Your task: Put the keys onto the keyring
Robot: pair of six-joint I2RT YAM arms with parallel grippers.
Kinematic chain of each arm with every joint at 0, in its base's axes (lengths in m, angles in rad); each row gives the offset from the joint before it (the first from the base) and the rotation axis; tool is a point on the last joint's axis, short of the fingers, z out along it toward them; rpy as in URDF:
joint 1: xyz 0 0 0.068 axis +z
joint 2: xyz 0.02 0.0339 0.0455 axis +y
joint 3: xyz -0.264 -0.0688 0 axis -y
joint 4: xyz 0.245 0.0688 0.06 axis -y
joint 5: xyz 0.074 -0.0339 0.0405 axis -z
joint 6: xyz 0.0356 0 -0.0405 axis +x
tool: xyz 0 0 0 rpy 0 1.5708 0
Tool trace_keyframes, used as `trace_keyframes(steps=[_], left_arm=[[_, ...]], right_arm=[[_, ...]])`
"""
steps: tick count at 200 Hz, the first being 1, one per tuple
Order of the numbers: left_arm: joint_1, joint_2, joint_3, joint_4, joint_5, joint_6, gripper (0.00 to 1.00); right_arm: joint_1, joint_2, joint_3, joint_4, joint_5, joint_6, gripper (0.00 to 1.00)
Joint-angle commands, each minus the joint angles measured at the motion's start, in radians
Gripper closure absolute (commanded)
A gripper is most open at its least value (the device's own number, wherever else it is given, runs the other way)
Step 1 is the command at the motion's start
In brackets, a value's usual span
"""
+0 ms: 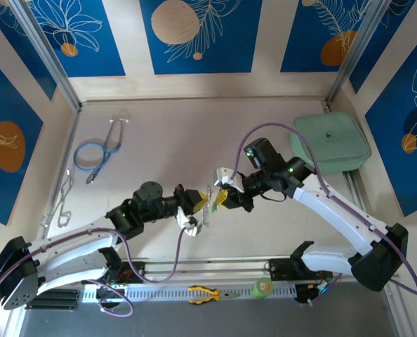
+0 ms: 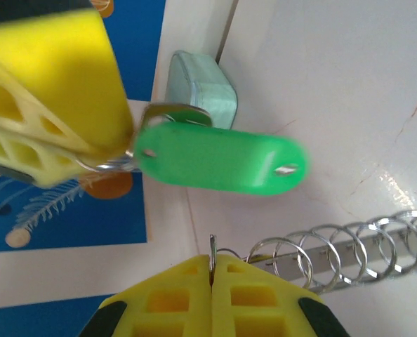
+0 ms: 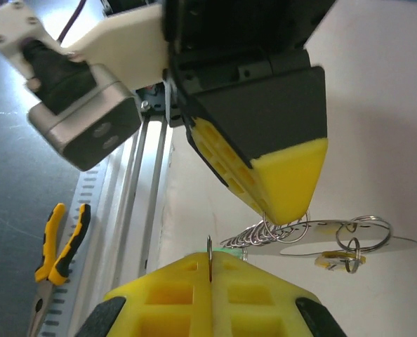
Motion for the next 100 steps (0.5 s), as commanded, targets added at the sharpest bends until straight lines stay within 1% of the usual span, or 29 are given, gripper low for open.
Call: trace_keyframes(steps=[1,44,100], left_arm=[[-0.020,-0.011,0.011,0.017,-0.037,0.128,1.00],[-0.034,0.007,0.029,-0.001,-0.056,0.185,1.00],[-0.060,0.006,0.044,-0.020,-0.088,0.234,1.00]], right_arm=[[0.009,0.024,0.040,-0.074,0.015,0.039,1.00],[0.015,0.060,0.055,-0.095,0.073,0.091,1.00],[0.026,0.110,0.093,-0.089,0.112,0.152,1.00]])
